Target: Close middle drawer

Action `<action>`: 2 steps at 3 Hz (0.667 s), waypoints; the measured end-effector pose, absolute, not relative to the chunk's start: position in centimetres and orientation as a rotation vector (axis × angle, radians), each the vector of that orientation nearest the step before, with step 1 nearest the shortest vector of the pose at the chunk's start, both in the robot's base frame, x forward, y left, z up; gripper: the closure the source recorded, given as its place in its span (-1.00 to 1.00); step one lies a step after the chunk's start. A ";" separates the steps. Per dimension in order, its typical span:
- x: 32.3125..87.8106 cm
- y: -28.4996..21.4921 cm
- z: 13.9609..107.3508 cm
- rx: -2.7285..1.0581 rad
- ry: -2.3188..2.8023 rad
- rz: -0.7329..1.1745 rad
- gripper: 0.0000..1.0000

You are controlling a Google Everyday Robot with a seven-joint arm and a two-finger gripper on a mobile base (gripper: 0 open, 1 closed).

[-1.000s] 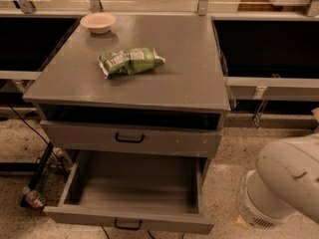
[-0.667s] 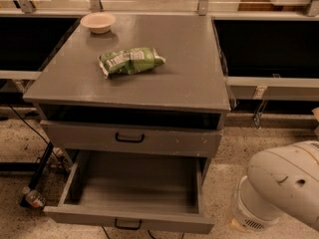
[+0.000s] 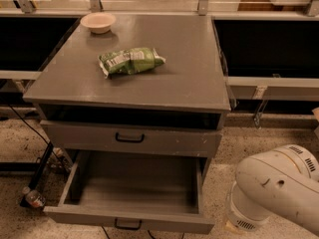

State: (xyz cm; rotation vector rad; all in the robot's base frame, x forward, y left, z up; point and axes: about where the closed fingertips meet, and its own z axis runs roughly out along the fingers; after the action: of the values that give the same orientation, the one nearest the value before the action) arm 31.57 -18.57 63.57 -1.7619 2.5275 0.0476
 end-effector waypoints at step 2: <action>30.3 -19.6 57.0 -1.651 2.623 0.050 1.00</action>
Offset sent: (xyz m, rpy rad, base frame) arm -0.0192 -0.0150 -0.1093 -0.0164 0.0422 -0.1447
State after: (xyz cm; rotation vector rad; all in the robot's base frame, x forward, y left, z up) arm 30.35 -19.58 57.02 -1.6510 2.6232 0.0504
